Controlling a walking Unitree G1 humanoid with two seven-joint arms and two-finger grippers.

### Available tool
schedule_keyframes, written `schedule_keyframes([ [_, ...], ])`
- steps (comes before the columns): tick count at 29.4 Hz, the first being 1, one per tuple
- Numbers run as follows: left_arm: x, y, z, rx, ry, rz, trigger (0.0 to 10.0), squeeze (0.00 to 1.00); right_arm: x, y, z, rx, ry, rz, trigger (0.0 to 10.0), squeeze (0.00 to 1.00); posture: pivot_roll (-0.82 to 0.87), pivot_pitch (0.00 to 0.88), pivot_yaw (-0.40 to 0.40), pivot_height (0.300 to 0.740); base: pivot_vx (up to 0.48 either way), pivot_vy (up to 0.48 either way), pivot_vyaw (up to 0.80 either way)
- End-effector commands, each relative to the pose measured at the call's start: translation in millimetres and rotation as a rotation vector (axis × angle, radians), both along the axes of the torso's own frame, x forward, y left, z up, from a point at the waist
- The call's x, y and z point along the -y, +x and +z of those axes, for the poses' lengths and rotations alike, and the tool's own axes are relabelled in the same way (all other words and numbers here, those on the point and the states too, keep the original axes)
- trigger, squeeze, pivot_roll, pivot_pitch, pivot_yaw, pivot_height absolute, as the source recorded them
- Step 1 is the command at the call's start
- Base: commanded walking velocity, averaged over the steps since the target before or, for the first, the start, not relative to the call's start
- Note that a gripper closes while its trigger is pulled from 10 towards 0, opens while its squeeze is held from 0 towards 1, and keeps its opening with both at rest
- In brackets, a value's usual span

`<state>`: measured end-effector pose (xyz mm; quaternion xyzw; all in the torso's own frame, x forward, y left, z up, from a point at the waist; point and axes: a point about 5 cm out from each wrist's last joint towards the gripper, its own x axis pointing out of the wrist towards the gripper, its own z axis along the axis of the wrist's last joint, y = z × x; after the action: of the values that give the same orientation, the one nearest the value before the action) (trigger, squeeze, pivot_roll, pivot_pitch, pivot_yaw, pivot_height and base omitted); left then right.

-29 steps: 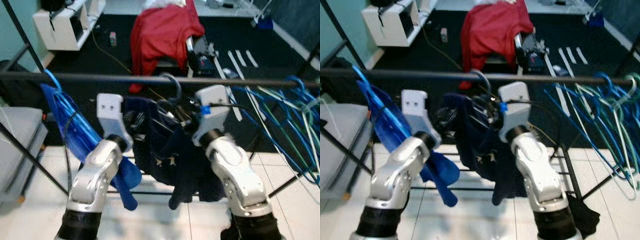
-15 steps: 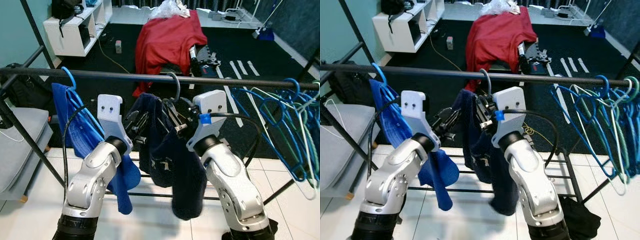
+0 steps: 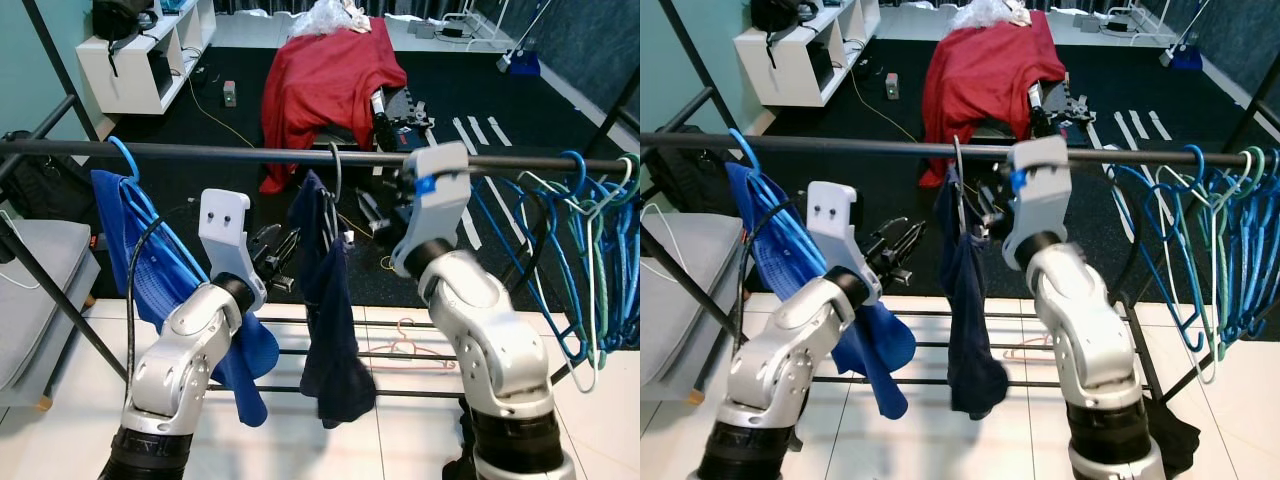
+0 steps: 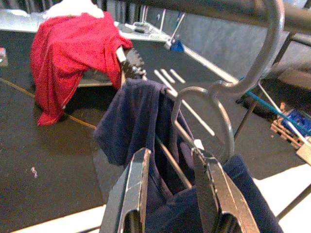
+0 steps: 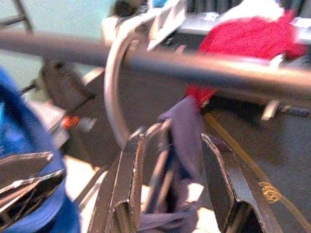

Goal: Hang hanger

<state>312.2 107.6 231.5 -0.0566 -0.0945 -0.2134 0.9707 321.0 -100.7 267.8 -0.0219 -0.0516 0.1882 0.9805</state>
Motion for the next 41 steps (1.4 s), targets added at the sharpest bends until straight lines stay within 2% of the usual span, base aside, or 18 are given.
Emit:
schedule_keyframes([
  [1, -2.5, -0.5, 0.2, -0.003, 0.017, -0.002, 10.0, 0.0, -2.6, 3.6, -4.7, -0.051, -0.014, 0.035, 10.0, 0.0, -0.05, 0.191, 0.009, 0.74, 0.0, 0.0, 0.0],
  [8, 3.0, -4.6, 3.4, -0.002, 0.013, -0.041, 10.0, 0.0, -10.6, 13.4, 0.0, -0.095, -0.062, 0.101, 10.0, 0.0, -0.05, 0.199, 0.006, 0.74, 0.0, 0.0, 0.0],
  [19, 18.3, -12.1, 5.4, -0.004, 0.039, -0.134, 10.0, 0.0, -10.4, 18.4, 5.6, -0.105, -0.118, 0.081, 10.0, 0.0, -0.04, 0.203, 0.007, 0.74, 0.0, 0.0, 0.0],
  [25, 16.8, -14.1, 8.9, -0.004, 0.064, -0.159, 10.0, 0.0, 2.4, 10.0, 6.3, -0.119, -0.151, 0.088, 10.0, 0.0, -0.05, 0.208, 0.012, 0.74, 0.0, 0.0, 0.0],
  [34, 17.4, -18.0, 11.9, -0.006, 0.085, -0.201, 10.0, 0.0, 6.1, 7.3, 7.3, -0.098, -0.14, 0.096, 10.0, 0.0, -0.04, 0.209, 0.018, 0.74, 0.0, 0.0, 0.0],
  [41, 24.9, -27.4, 22.0, -0.019, 0.026, -0.296, 10.0, 0.0, 9.0, 3.1, 10.8, -0.066, -0.133, 0.13, 10.0, 0.0, -0.04, 0.21, 0.016, 0.74, 0.0, 0.0, 0.0],
])
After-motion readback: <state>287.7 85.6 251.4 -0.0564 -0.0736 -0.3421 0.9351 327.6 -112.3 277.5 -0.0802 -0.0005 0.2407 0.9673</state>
